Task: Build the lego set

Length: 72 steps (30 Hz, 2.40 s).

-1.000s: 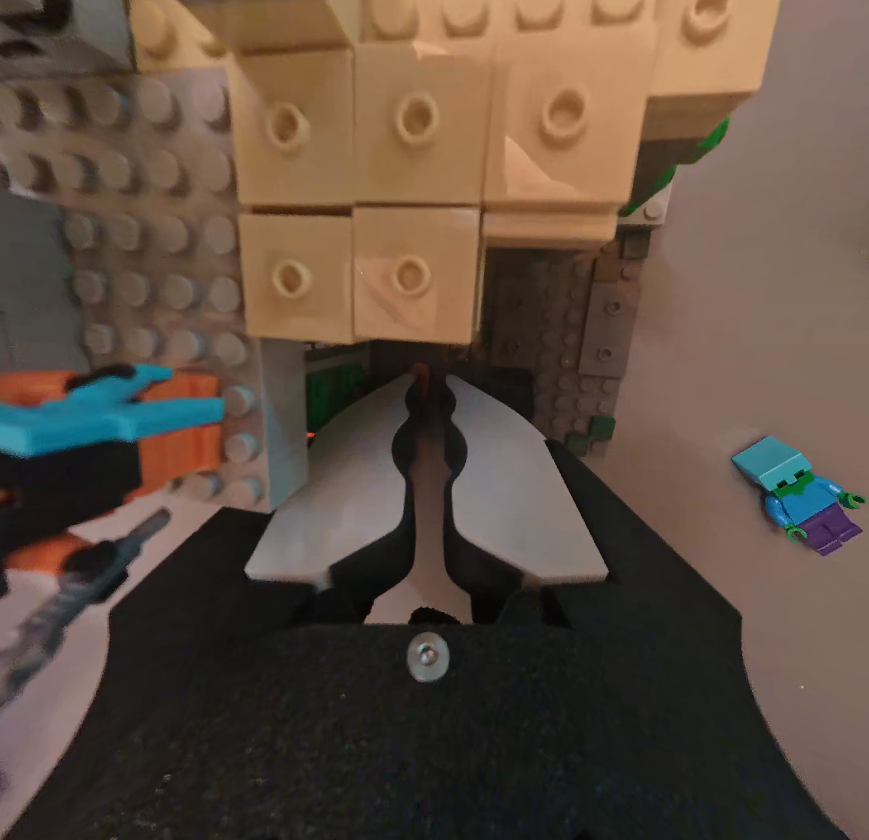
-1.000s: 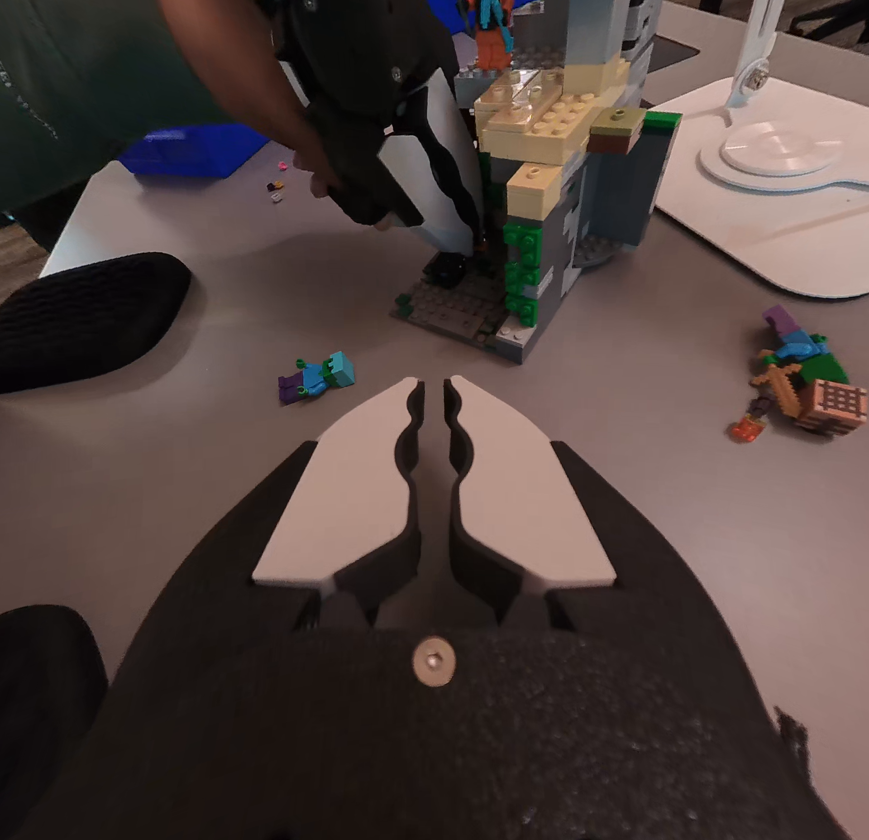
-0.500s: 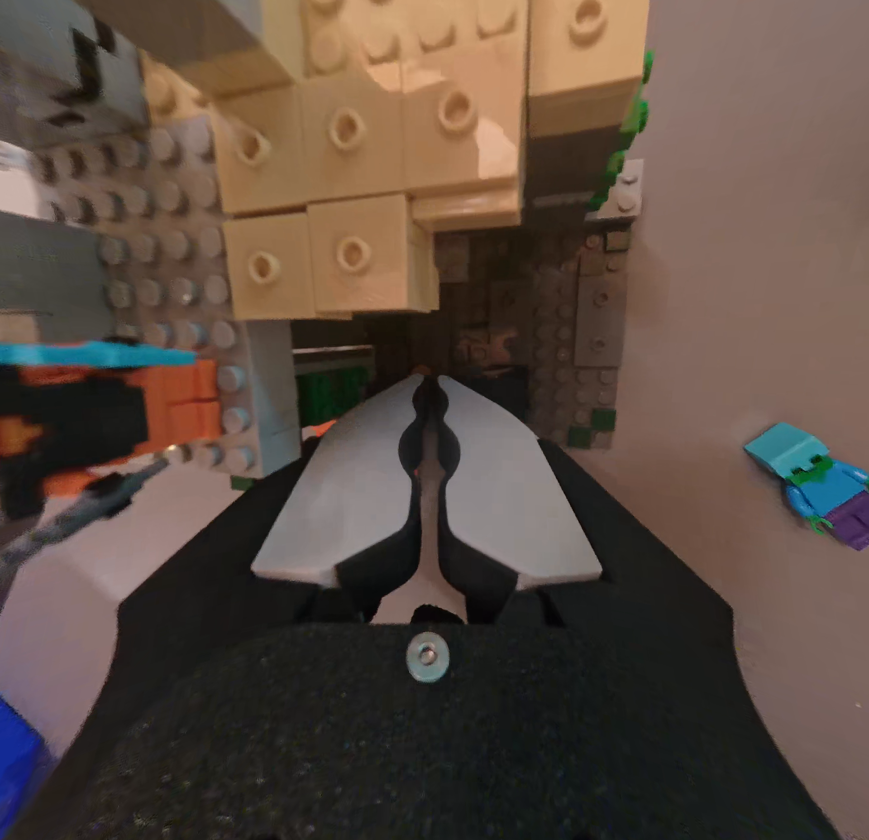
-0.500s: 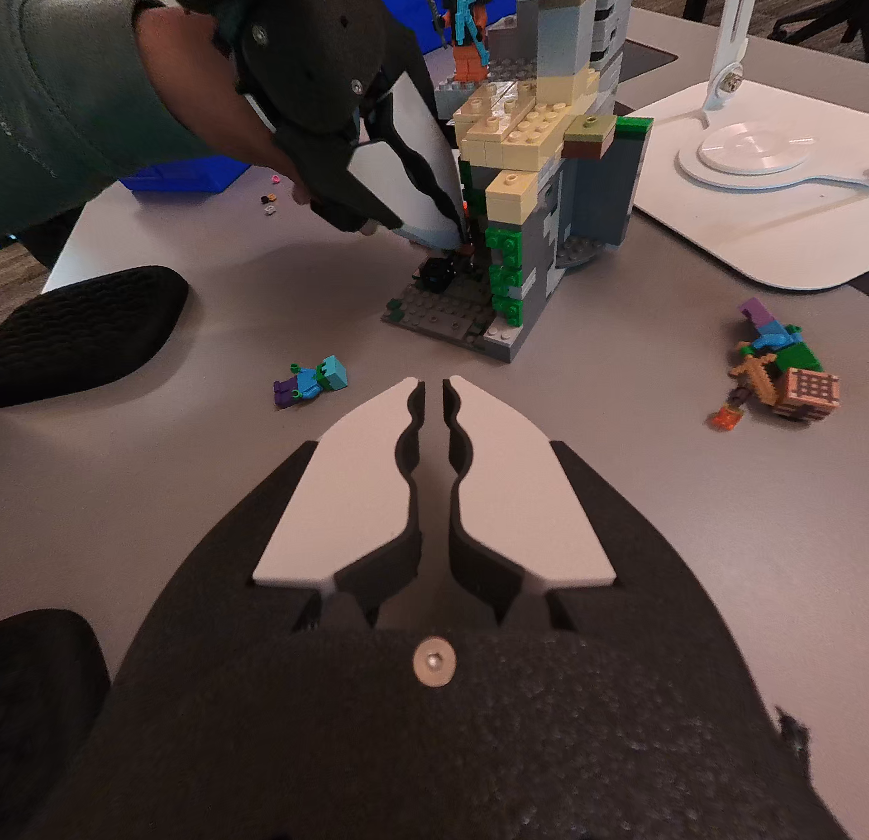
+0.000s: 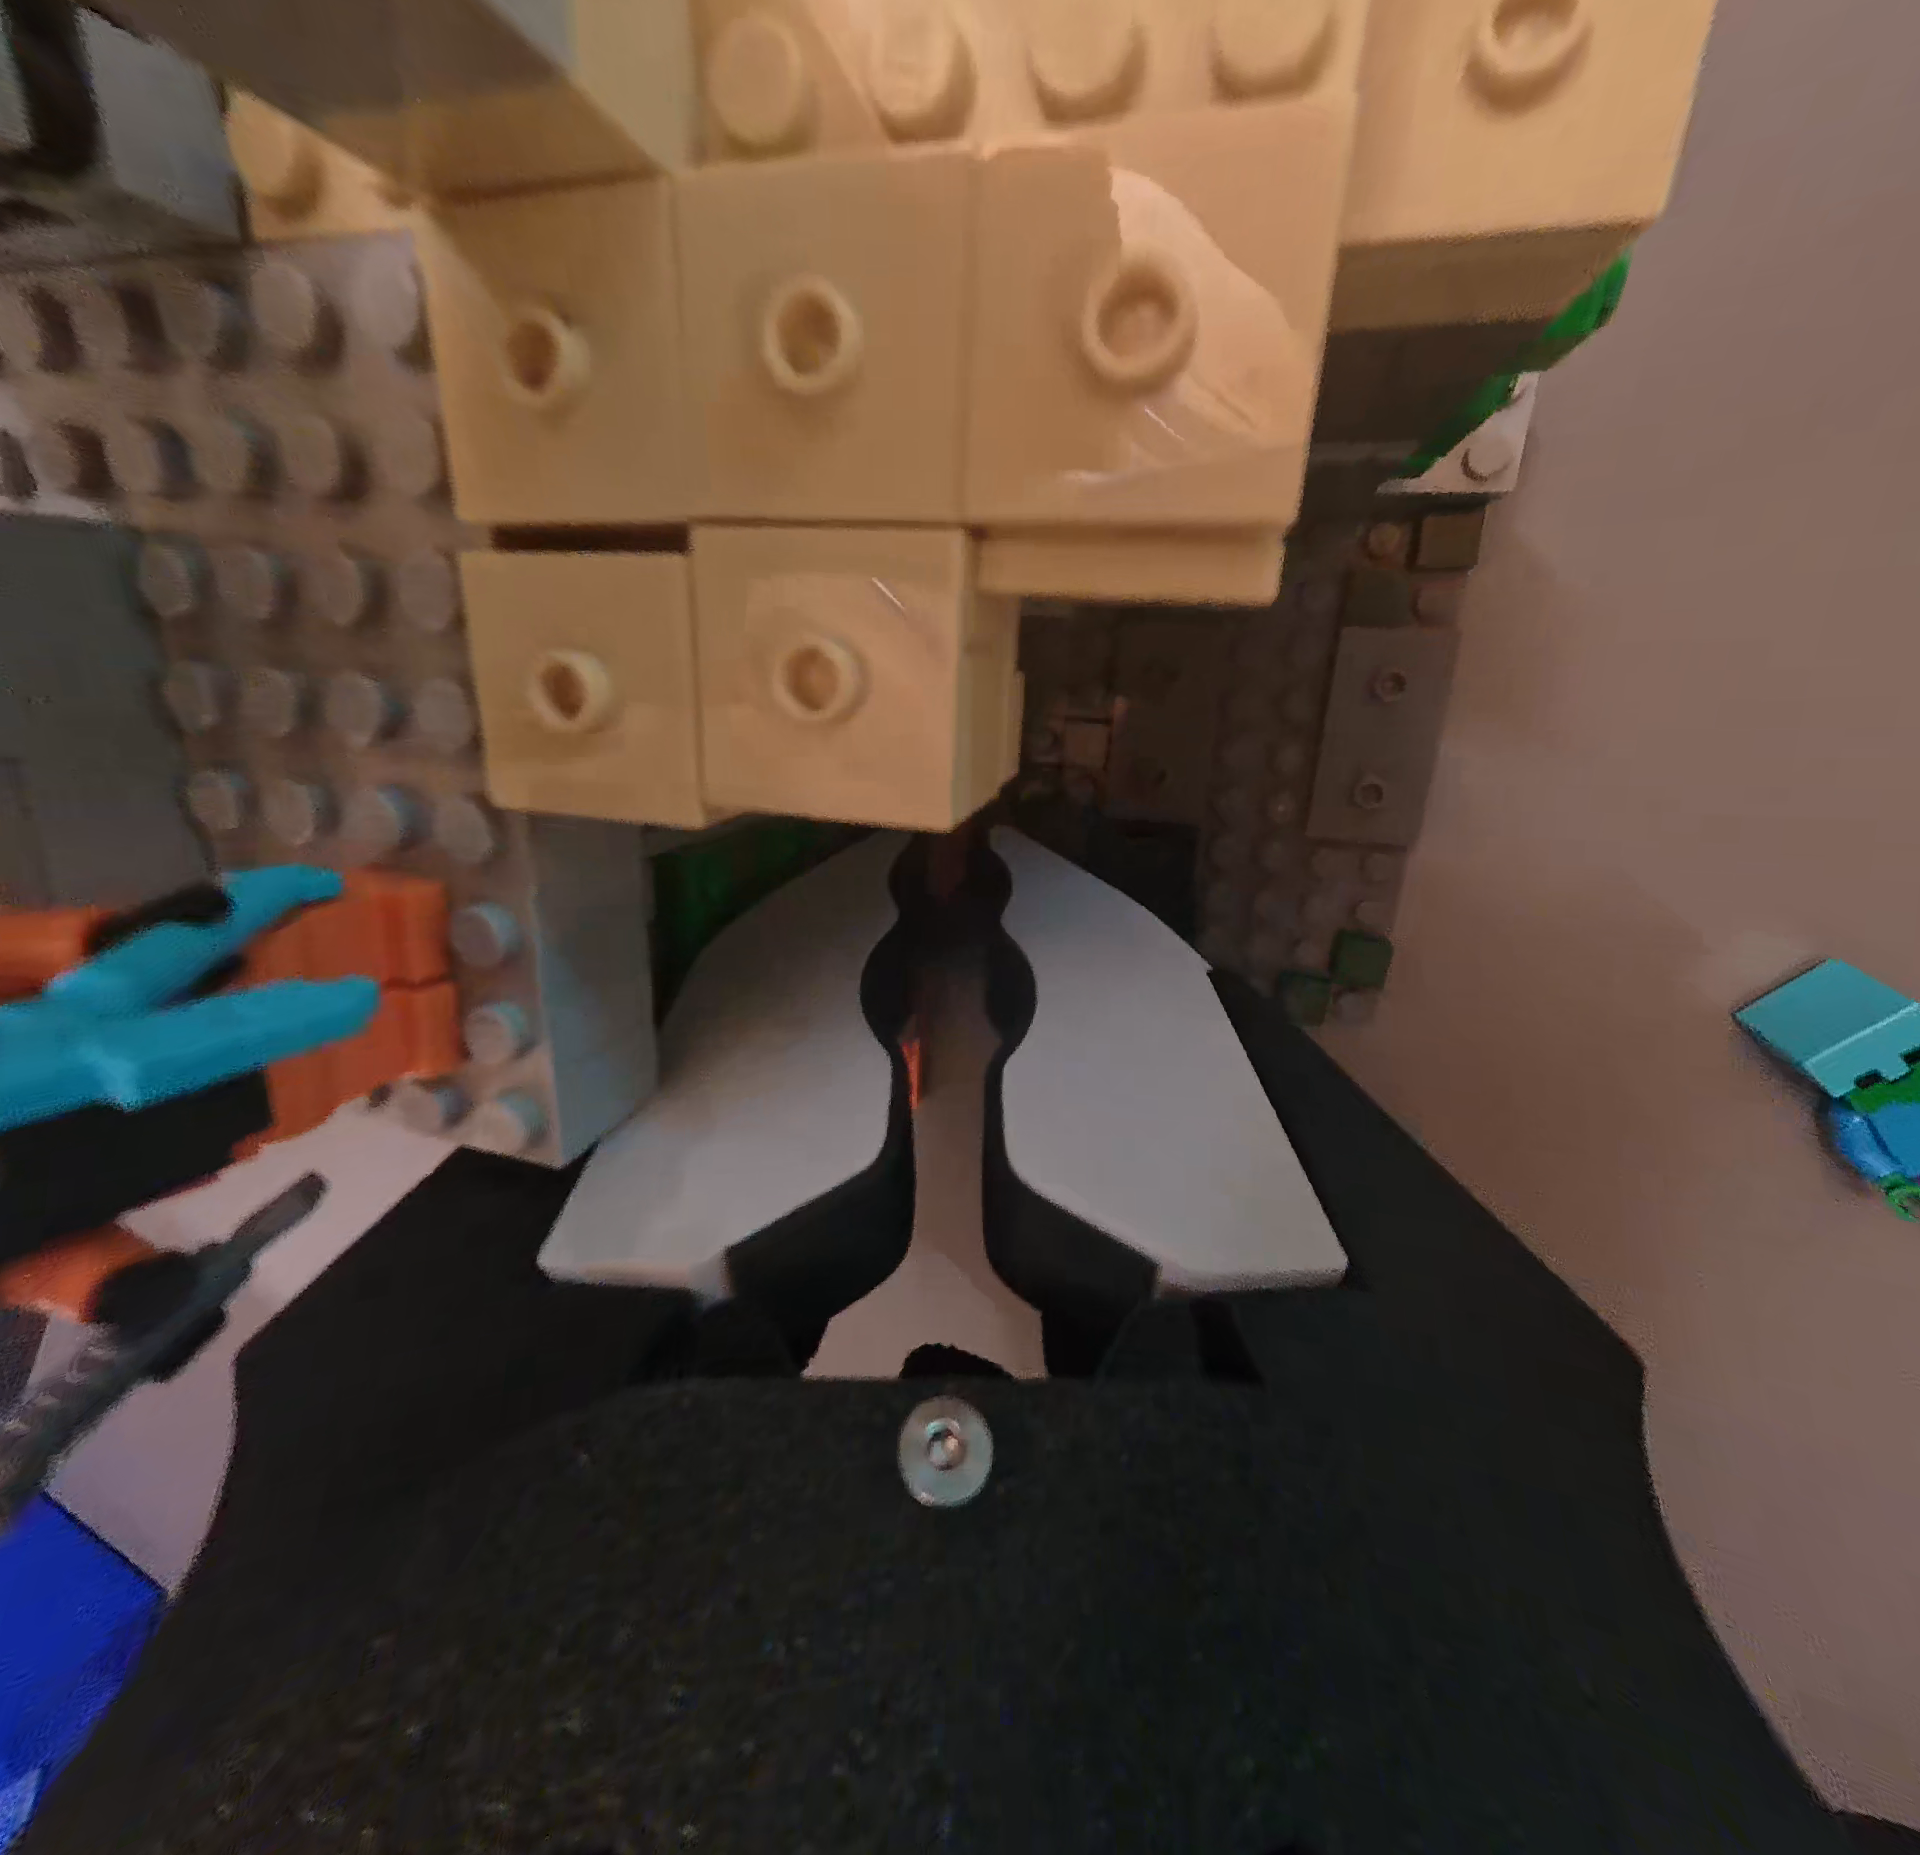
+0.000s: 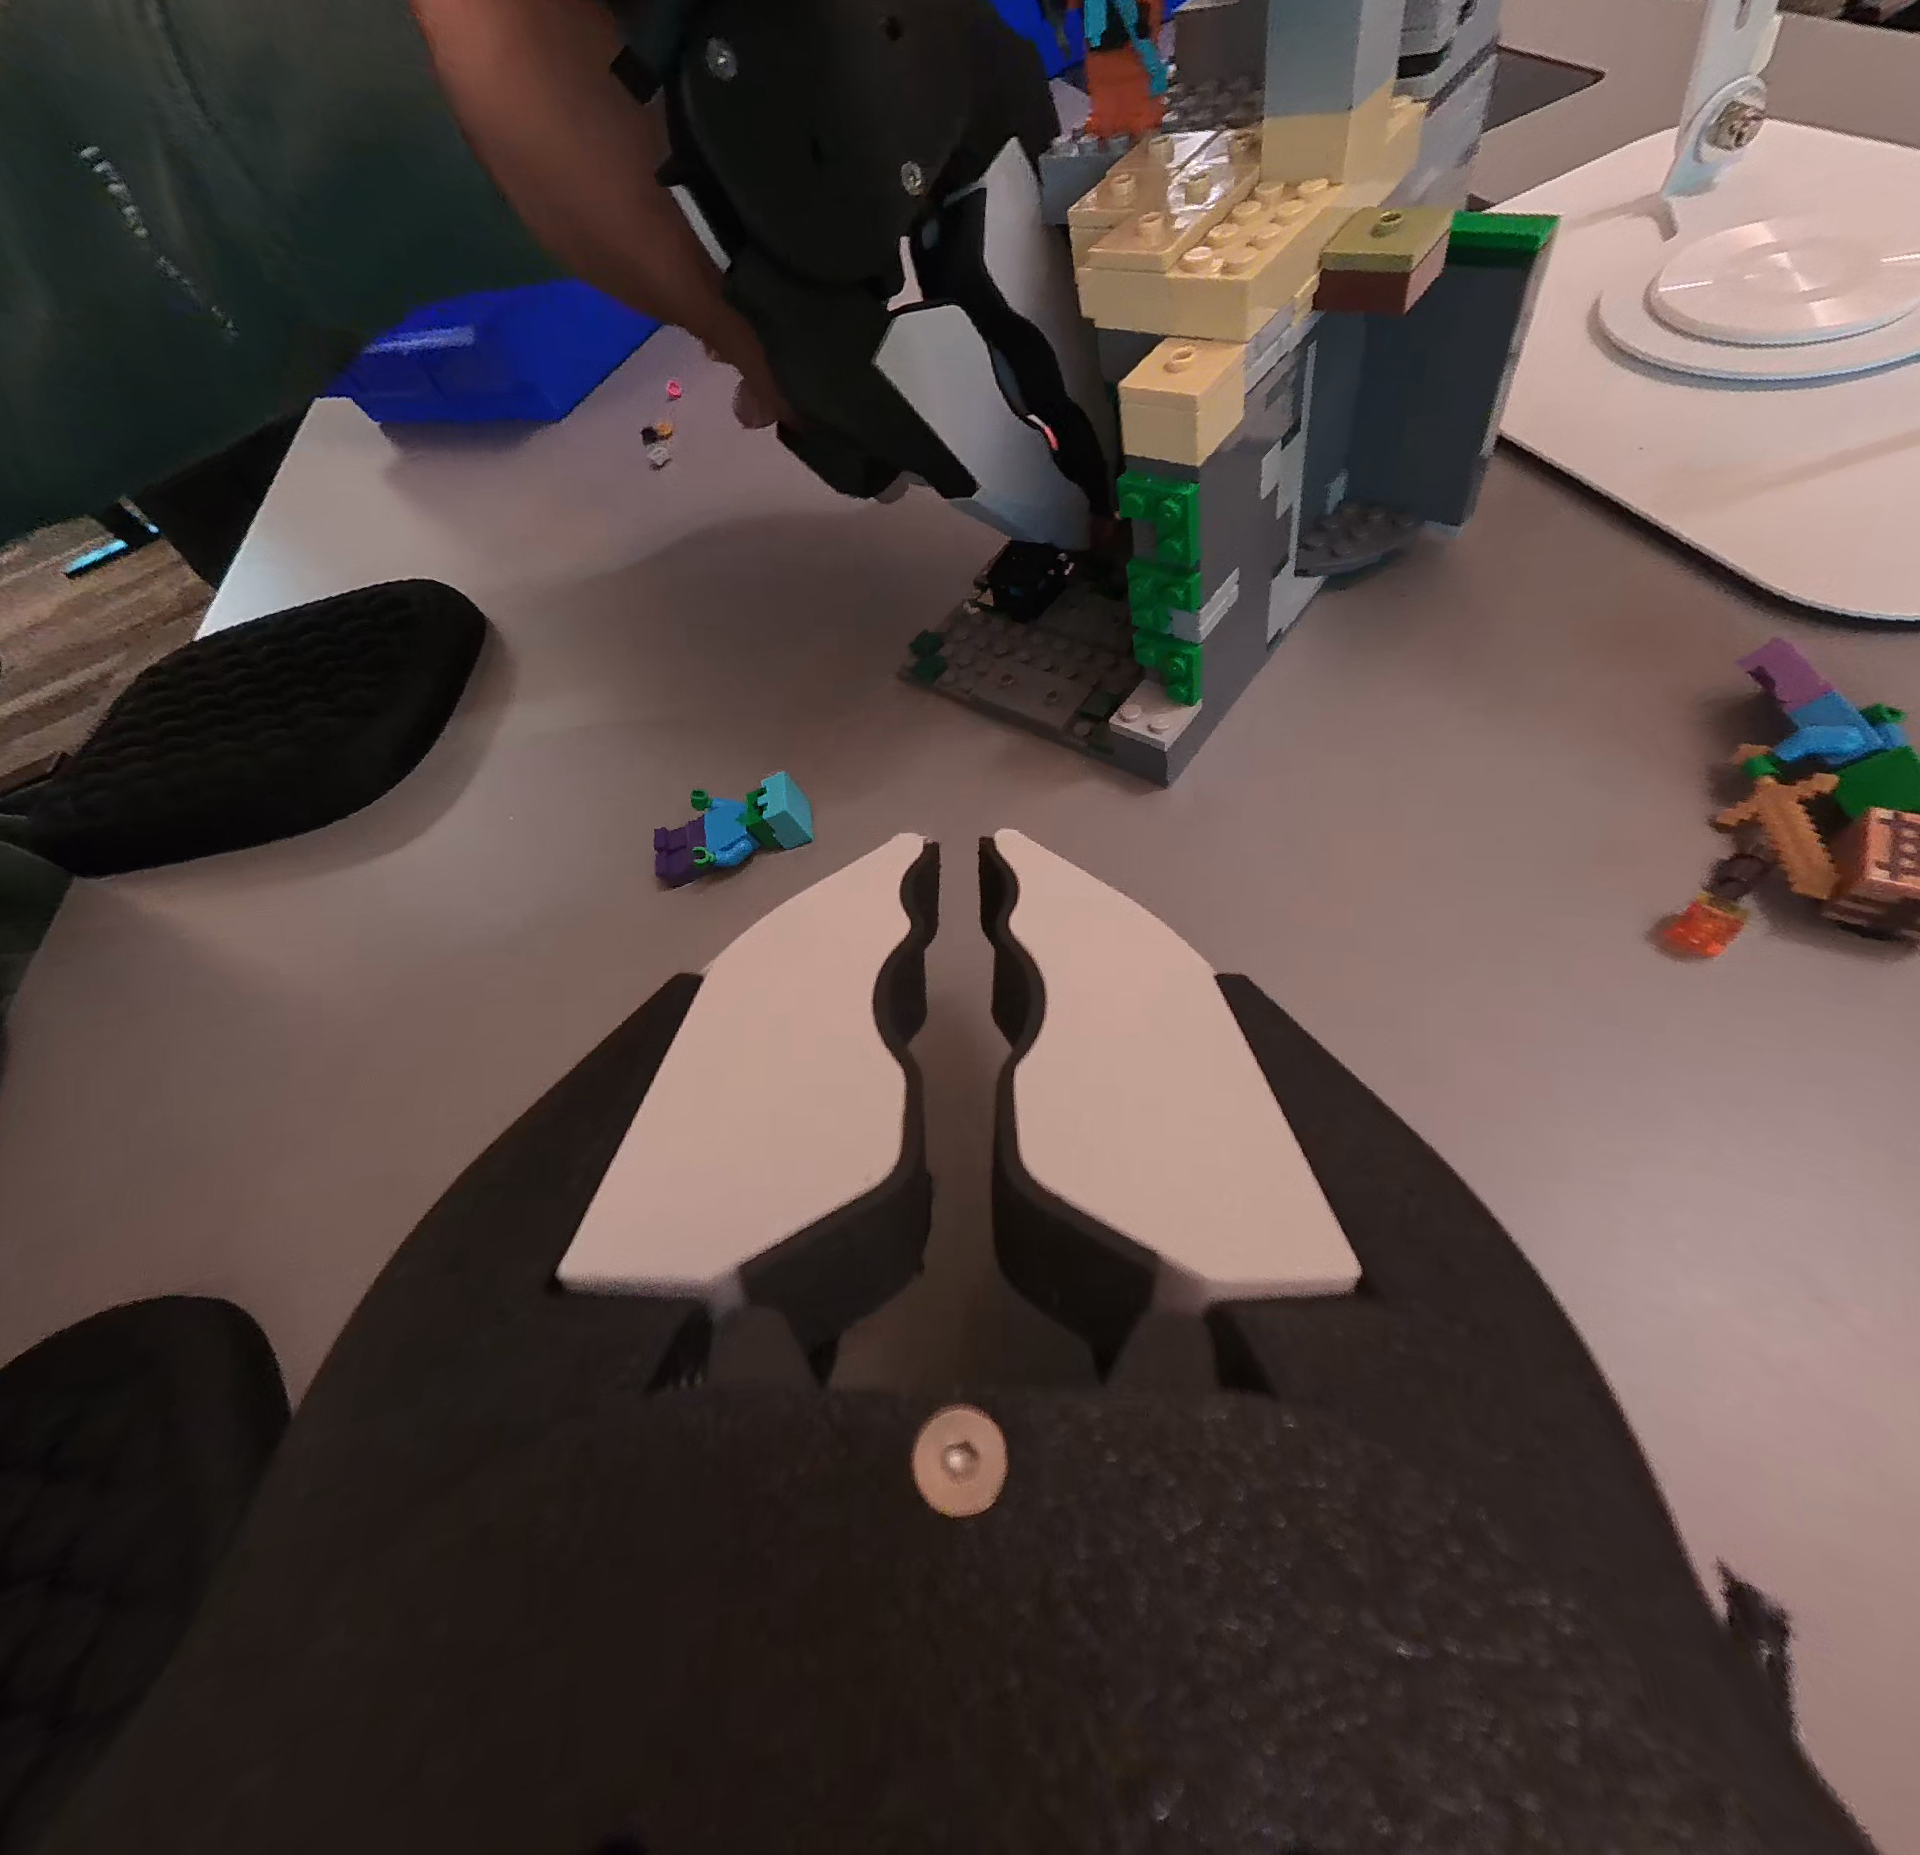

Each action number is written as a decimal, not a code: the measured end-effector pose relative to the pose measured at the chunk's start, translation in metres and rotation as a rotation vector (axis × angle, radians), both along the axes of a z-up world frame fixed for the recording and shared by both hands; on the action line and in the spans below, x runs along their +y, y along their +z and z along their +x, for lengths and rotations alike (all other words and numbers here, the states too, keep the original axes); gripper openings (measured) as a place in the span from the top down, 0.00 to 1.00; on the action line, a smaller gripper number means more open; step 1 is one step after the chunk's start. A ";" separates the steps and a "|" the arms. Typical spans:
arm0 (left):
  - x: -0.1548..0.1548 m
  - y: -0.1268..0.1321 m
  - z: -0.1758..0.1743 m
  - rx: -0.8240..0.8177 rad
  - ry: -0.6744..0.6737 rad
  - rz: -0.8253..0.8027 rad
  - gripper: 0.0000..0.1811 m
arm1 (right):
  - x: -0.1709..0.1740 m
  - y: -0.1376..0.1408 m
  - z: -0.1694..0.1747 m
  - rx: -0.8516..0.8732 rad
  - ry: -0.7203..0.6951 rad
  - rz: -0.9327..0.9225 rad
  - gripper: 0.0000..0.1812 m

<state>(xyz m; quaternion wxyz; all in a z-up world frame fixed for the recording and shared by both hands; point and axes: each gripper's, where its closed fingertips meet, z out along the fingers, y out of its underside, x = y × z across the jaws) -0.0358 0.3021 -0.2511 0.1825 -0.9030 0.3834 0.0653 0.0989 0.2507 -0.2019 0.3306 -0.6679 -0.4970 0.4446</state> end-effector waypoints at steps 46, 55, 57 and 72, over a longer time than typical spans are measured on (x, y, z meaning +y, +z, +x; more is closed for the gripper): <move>-0.006 0.006 -0.055 -0.464 0.088 0.214 0.77 | -0.023 0.004 -0.101 -0.258 -0.067 0.160 0.90; -0.003 -0.003 -0.046 -0.460 -0.124 0.053 0.70 | -0.022 -0.006 -0.101 -0.284 -0.085 0.120 0.90; -0.008 -0.003 -0.042 -0.460 -0.130 0.039 0.73 | -0.021 -0.007 -0.100 -0.293 -0.093 0.122 0.90; -0.111 0.001 0.031 -0.540 -0.317 0.005 0.79 | 0.018 -0.025 -0.055 -0.474 -0.335 0.221 0.91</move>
